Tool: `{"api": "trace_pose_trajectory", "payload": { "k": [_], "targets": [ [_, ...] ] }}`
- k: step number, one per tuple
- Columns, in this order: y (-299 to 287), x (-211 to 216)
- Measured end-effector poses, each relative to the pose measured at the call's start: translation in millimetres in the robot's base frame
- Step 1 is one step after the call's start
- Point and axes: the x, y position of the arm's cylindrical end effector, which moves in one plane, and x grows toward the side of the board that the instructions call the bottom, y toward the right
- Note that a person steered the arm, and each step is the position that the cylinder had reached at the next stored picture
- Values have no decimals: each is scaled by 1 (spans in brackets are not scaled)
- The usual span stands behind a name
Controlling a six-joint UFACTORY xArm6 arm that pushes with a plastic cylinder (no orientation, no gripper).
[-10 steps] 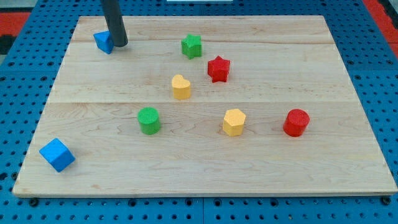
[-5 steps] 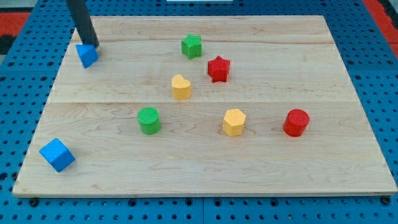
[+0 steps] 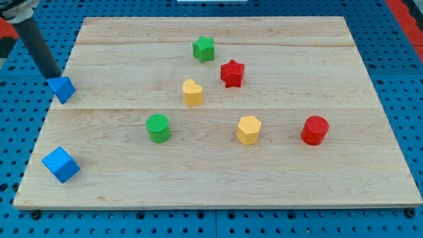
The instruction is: Move the blue triangle to the top of the blue cube
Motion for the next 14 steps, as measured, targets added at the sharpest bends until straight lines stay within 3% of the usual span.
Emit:
{"api": "trace_pose_trajectory", "payload": {
  "k": [1, 2, 3, 4, 5, 14],
  "targets": [
    [33, 70],
    [37, 70],
    [53, 40],
    [105, 91],
    [93, 98],
    [90, 94]
  ]
}}
